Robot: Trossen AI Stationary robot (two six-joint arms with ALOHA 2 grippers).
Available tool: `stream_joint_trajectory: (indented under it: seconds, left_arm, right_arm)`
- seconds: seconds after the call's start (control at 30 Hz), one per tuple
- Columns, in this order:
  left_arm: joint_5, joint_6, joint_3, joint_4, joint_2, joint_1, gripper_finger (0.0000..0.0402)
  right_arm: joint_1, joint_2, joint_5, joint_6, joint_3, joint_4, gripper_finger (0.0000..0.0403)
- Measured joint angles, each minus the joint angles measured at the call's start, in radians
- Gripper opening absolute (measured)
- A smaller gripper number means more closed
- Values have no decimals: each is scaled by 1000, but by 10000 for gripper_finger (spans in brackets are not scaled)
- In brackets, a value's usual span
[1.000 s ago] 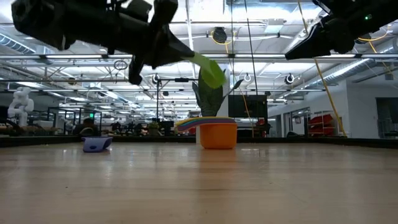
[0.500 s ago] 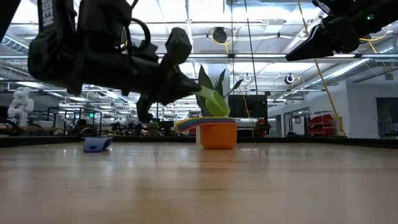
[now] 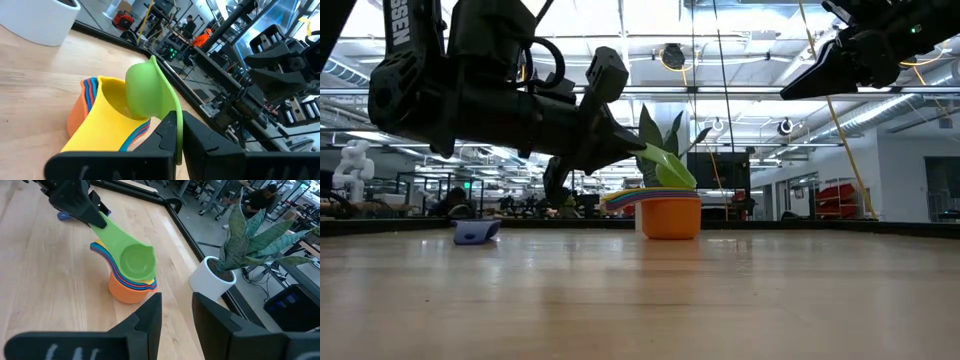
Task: Nest measuring cups in basket
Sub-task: Stack the green measuring cup on the yellow measuring cup
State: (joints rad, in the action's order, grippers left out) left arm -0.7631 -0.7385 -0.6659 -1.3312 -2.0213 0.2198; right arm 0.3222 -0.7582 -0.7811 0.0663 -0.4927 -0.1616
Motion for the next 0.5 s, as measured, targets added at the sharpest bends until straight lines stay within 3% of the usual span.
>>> stream_joint_trajectory:
  seconds: [0.17,0.5]
  left_arm:
    - [3,-19,0,2,0,-12,10]
    - [2,-1,0,61,-1,-15,86]
  right_arm:
    - [0,0,0,-2,0,2,102]
    - [0,0,0,-2,0,2,102]
